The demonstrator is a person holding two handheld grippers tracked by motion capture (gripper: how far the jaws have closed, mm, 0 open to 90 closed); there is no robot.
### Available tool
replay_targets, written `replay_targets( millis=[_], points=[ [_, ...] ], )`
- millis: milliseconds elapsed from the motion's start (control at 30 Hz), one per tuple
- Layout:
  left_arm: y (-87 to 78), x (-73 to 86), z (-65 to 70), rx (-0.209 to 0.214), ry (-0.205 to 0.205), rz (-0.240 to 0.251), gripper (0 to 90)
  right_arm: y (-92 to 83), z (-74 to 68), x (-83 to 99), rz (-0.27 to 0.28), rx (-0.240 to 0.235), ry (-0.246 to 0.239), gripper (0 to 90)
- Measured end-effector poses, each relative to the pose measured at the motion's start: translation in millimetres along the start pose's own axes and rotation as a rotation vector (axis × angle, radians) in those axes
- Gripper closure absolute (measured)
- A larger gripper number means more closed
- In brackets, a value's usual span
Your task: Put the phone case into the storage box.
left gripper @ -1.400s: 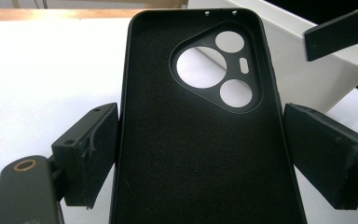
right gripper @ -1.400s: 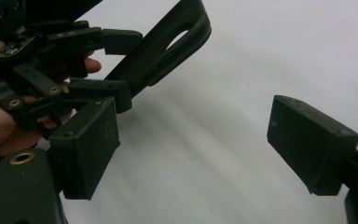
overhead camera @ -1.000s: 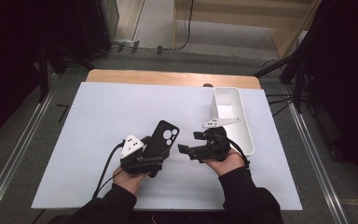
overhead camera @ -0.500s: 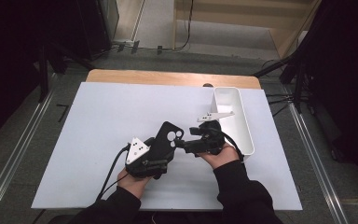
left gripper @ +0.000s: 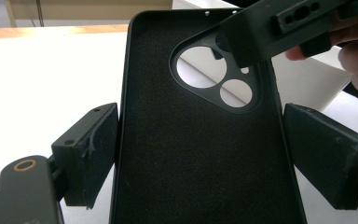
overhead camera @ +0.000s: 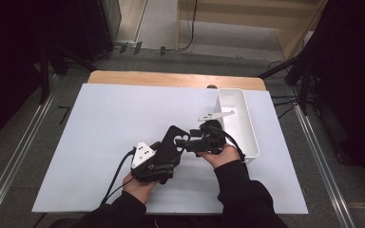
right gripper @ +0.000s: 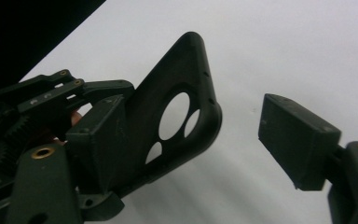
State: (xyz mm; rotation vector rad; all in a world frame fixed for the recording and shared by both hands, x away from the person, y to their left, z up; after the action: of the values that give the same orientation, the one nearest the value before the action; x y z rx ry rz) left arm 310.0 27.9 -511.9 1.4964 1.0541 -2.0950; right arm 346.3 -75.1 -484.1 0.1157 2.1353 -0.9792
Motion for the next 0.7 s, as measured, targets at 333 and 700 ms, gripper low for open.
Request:
replay_targets(
  millis=[333,700],
  points=[
    [-0.6,-0.7,-0.8,0.001,-0.008,0.006,13.1,5.0,-2.2,0.5,-0.038,-0.066,0.091,47.5],
    [0.1,0.8,0.1,-0.006,0.002,0.000,13.1,3.0,-3.2,0.2,-0.075,-0.113,0.203,65.4]
  ],
)
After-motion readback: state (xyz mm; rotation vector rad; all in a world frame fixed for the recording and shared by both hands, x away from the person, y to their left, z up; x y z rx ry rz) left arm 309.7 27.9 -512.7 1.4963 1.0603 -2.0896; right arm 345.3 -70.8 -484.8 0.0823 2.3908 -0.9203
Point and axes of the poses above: each handheld gripper's, and its own axes: y roughly forward along the jaws, x roughly out of its underside, z roughly to its right, the point moved 9 cm from there along y, roughly forward along the jaws, and after that the axes turned 2 degrees about -x, right-handed, at the moved point
